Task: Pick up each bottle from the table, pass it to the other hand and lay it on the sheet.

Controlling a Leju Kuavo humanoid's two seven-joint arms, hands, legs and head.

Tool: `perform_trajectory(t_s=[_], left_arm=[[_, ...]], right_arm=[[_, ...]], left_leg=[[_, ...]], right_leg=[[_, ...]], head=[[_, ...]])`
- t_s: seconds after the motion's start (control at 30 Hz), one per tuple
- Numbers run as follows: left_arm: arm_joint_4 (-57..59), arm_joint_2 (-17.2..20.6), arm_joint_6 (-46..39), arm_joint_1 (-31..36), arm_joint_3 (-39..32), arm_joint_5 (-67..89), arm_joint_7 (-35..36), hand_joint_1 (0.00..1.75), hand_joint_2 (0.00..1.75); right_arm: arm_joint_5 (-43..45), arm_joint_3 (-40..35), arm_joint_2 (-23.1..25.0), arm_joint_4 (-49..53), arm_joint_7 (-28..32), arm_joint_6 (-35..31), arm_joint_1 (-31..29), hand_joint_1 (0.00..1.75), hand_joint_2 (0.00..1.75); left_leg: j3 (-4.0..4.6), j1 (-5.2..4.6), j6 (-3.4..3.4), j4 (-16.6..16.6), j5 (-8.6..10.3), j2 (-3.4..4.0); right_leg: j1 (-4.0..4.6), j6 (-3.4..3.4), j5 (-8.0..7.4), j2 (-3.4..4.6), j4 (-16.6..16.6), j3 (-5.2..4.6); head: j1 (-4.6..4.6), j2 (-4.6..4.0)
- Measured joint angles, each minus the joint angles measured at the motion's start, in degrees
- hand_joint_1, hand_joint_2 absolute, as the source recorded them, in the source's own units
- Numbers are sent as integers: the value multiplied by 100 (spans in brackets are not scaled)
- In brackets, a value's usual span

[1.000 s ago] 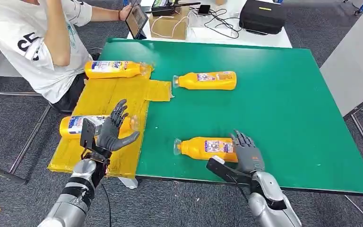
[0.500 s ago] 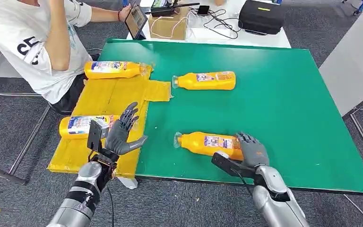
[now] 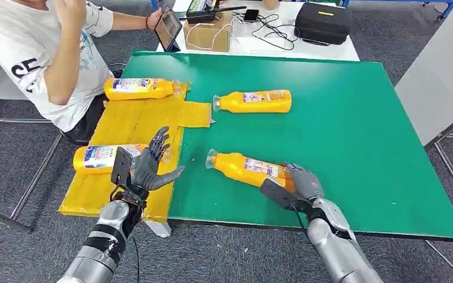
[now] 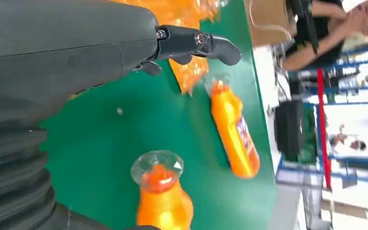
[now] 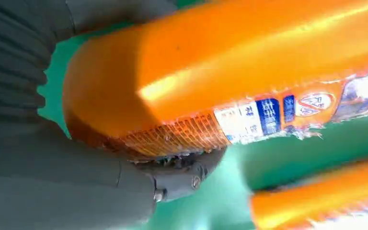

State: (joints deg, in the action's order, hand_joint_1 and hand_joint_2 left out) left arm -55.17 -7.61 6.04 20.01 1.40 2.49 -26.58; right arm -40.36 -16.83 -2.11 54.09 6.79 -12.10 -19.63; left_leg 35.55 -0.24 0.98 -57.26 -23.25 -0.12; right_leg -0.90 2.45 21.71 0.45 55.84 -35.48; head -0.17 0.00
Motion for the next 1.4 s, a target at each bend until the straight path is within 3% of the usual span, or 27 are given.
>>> perform_trajectory(t_s=[0.23,0.47,0.83,1.4], left_arm=[[153,-72,-534,146,94,-94,-2,0,175],[286,-232,-414,239,232,-310,118,0,175],[335,-293,401,299,677,-1064,466,0,175],[68,-291,506,253,981,-1259,568,0,175]], right_arm=[[1187,109,776,404,649,-928,304,175,175],[1555,109,1229,614,866,-1068,401,175,175],[1857,-105,1476,337,1098,-1068,196,175,175],[1916,-269,1513,-50,1157,-1064,106,175,175]], left_leg=[[33,13,-1,0,4,-9],[52,3,2,-1,2,-11],[55,3,2,0,2,-11],[59,3,2,0,2,-14]], right_leg=[[5,-3,5,-6,6,-20],[-5,-1,5,-6,1,-37],[-5,-1,5,-6,2,-39],[-5,-1,5,-9,2,-41]], head=[[2,2],[2,0],[2,0],[2,2]])
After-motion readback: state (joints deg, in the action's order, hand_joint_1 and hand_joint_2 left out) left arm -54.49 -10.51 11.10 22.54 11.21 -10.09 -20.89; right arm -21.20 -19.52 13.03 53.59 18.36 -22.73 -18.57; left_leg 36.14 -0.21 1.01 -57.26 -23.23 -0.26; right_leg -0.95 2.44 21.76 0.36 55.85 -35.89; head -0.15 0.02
